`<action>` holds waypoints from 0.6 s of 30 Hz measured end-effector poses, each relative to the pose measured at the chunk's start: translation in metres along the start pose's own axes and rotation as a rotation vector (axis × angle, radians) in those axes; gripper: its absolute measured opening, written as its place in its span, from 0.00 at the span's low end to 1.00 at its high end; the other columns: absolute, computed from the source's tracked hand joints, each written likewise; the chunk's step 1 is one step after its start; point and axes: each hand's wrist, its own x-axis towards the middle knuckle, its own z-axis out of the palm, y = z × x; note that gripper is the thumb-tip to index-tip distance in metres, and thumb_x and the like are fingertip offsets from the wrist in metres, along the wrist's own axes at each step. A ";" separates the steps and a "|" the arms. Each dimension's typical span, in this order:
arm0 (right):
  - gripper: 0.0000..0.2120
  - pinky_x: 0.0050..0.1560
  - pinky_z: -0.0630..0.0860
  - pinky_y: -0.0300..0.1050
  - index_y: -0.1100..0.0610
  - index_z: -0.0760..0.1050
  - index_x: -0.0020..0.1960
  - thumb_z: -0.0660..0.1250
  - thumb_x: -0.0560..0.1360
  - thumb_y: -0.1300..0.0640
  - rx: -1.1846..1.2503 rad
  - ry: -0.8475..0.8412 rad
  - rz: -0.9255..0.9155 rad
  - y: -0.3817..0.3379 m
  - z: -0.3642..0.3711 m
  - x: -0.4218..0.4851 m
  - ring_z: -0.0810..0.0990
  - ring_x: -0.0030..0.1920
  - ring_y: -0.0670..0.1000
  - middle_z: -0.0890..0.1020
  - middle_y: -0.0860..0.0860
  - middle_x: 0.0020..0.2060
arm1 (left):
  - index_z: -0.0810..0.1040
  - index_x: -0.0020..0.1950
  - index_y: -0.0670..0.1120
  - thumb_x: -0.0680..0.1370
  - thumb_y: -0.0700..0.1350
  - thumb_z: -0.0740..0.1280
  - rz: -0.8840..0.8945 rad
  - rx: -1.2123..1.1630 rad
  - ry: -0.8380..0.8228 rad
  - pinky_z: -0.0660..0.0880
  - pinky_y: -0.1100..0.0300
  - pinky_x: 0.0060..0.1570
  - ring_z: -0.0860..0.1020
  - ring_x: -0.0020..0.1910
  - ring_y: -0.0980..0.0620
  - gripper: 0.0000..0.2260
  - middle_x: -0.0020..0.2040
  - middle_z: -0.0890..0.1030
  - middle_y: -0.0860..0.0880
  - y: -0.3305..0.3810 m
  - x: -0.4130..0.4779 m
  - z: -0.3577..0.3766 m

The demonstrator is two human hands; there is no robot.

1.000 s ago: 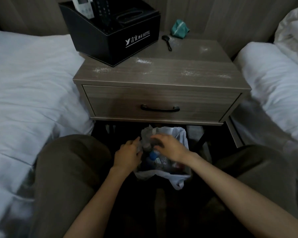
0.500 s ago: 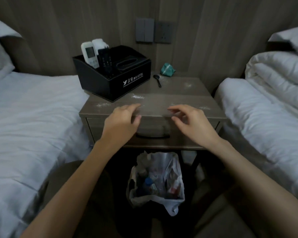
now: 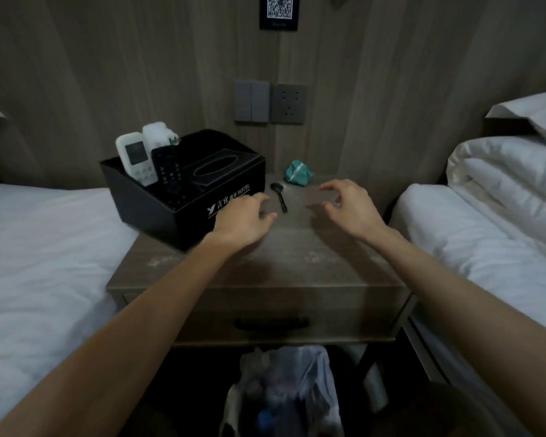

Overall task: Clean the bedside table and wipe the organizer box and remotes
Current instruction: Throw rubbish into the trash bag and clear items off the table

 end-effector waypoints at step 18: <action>0.30 0.71 0.61 0.56 0.43 0.57 0.76 0.63 0.78 0.57 -0.097 -0.254 0.055 0.038 0.088 0.165 0.57 0.74 0.62 0.58 0.59 0.75 | 0.73 0.61 0.44 0.77 0.57 0.64 -0.158 0.105 0.042 0.72 0.53 0.54 0.73 0.60 0.46 0.20 0.59 0.74 0.46 -0.005 0.118 0.075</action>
